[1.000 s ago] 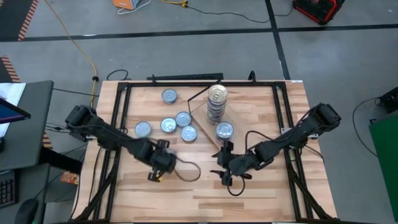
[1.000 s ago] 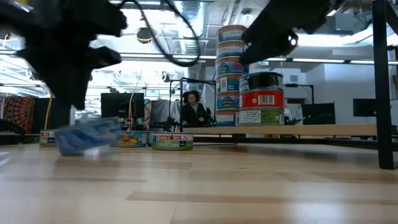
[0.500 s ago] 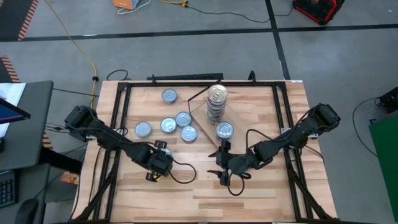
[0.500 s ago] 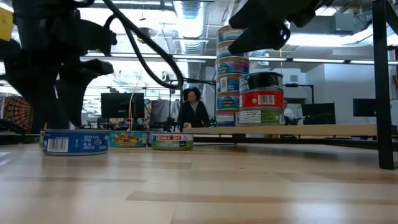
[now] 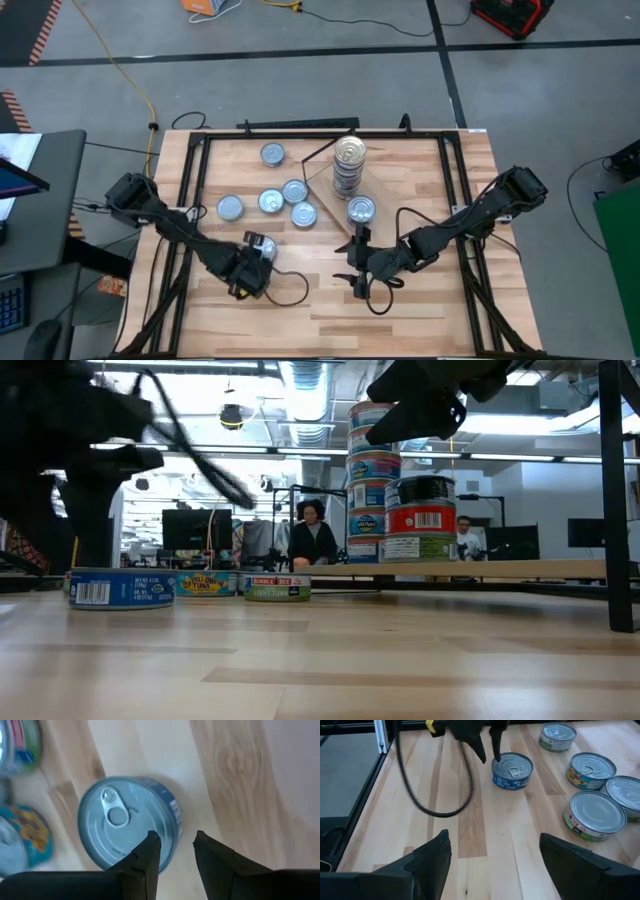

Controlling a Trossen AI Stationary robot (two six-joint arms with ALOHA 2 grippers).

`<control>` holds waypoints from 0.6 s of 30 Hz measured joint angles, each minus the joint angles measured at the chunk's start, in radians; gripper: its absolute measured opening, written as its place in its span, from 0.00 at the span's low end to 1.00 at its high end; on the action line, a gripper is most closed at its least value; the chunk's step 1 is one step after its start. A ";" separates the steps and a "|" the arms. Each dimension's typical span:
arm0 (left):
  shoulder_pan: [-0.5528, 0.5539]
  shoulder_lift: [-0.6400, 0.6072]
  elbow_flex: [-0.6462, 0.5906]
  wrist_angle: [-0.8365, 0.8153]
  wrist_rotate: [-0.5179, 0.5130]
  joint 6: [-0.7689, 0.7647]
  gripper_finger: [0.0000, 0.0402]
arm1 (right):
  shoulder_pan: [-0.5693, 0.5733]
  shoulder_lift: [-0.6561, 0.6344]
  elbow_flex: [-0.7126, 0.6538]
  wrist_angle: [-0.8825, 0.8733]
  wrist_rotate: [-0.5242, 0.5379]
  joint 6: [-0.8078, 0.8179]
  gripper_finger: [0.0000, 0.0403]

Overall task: Stack canned seafood by type on shelf
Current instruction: Stack the blue tuna can on top of the blue tuna can on the shelf

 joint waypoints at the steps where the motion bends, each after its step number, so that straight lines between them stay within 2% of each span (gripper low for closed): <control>1: -0.019 0.012 0.000 0.000 -0.027 0.022 0.28 | -0.002 0.000 0.000 0.001 0.000 -0.002 0.81; 5: -0.075 0.075 0.000 -0.002 -0.121 0.097 0.28 | -0.005 0.000 0.000 0.003 0.000 -0.001 0.81; 11: -0.097 0.179 0.001 -0.021 -0.278 0.098 0.26 | -0.005 0.000 0.000 0.011 0.000 -0.001 0.81; 18: -0.075 0.203 0.002 -0.023 -0.325 0.015 0.03 | -0.006 0.000 0.000 0.014 0.000 -0.001 0.81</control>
